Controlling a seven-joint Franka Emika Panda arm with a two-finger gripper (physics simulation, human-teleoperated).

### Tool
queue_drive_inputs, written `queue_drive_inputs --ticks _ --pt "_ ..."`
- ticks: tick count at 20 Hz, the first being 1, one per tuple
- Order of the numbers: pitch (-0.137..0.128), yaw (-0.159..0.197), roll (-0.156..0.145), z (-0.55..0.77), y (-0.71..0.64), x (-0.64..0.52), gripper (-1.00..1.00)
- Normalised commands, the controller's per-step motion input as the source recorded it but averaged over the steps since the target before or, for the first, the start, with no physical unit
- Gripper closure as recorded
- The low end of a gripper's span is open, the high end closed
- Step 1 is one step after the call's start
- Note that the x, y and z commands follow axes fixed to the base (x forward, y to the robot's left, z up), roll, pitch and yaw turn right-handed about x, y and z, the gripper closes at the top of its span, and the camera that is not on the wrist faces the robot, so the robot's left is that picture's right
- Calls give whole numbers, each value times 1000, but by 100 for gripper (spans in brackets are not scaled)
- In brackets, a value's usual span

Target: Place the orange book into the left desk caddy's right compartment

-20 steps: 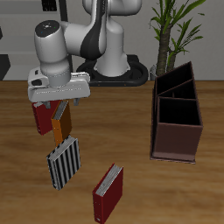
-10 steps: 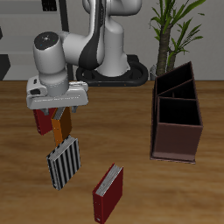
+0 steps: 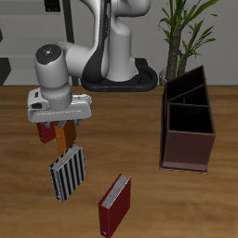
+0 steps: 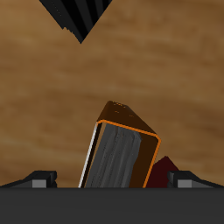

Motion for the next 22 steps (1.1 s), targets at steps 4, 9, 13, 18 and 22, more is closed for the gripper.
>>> queue_drive_inputs --ticks 4,9,13,18,22 --pt "27 -18 23 -255 -13 68 100" --pt "18 -7 27 -129 85 58 100" --pt "-7 -12 7 30 32 -1 100" --pt "-27 -18 39 281 214 26 100" --pt "-33 -10 43 358 352 -16 100"
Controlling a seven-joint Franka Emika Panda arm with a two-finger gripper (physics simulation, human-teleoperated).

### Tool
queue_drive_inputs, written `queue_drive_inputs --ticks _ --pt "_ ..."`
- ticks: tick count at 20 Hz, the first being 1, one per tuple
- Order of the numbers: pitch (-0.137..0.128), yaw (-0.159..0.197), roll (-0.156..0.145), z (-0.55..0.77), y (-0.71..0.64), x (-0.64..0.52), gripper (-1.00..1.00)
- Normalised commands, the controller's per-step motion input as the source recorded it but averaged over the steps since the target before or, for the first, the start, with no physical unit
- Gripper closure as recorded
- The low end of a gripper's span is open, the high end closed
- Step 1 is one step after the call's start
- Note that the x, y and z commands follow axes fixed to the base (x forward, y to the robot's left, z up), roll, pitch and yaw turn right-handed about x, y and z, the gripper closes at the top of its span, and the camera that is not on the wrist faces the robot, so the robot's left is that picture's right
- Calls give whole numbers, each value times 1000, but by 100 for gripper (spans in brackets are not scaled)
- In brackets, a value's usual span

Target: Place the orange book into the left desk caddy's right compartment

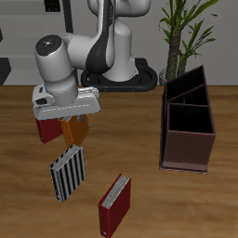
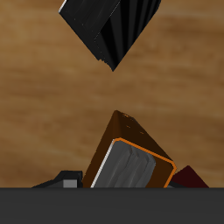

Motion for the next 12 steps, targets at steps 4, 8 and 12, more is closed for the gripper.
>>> queue_drive_inputs --ticks 4,8,12 --pt "-39 -13 39 415 427 -37 100" --pt "-43 -19 54 431 502 -87 100" --pt "-31 -20 37 310 432 -136 100"
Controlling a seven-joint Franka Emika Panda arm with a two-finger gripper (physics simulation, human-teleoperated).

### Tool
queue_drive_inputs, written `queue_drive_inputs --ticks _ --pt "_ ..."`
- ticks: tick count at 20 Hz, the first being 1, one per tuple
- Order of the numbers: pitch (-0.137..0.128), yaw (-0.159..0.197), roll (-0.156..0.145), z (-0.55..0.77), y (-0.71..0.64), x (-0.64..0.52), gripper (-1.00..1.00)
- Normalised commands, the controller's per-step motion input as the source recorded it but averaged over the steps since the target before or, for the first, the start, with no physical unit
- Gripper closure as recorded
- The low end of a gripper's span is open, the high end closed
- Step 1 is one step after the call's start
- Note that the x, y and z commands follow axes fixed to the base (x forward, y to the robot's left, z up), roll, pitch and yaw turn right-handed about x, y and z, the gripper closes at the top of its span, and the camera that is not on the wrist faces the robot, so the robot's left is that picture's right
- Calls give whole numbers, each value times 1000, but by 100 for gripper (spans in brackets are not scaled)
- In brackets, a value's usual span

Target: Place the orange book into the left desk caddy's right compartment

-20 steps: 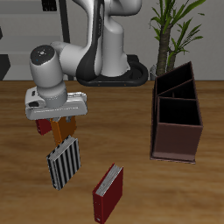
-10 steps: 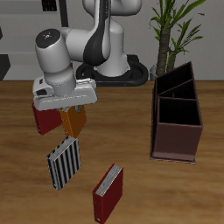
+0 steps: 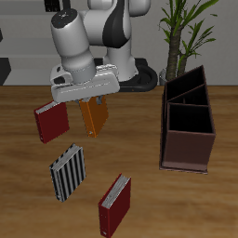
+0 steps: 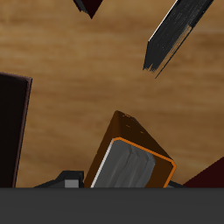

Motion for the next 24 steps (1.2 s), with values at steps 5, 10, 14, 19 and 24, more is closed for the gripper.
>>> queue_drive_inputs --ticks 5,10,14,19,24 --pt "-42 2 35 303 535 -189 100" --pt "-30 6 22 366 516 -228 100" --pt "-28 10 23 360 409 -176 100" --pt "-47 13 37 374 355 -73 100" --pt "-17 2 11 200 152 81 100"
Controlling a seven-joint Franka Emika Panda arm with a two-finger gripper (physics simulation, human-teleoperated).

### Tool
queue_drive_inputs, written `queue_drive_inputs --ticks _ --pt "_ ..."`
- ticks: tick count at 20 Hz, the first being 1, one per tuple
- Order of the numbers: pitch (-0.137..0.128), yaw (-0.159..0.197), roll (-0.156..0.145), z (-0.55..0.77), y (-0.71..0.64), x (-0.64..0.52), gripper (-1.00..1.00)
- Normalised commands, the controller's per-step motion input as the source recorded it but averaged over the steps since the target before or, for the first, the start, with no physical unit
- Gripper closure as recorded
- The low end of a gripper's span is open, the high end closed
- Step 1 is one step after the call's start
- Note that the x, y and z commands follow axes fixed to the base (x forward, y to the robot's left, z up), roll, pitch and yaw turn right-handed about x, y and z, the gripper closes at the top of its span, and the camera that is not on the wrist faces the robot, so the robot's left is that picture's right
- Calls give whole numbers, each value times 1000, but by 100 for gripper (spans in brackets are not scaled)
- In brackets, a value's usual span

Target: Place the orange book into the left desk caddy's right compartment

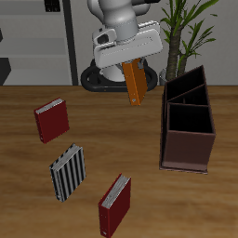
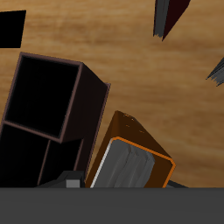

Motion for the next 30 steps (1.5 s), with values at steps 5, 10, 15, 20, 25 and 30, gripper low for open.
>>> queue_drive_inputs --ticks 5,10,15,20,25,30 --pt "-2 -26 -11 184 257 219 100" --pt "5 -16 26 108 463 284 100" --pt "-25 7 59 244 541 225 100" --pt "-9 1 17 108 326 136 100" --pt "7 -1 -17 14 245 215 100" --pt "29 -29 -25 -60 71 199 100"
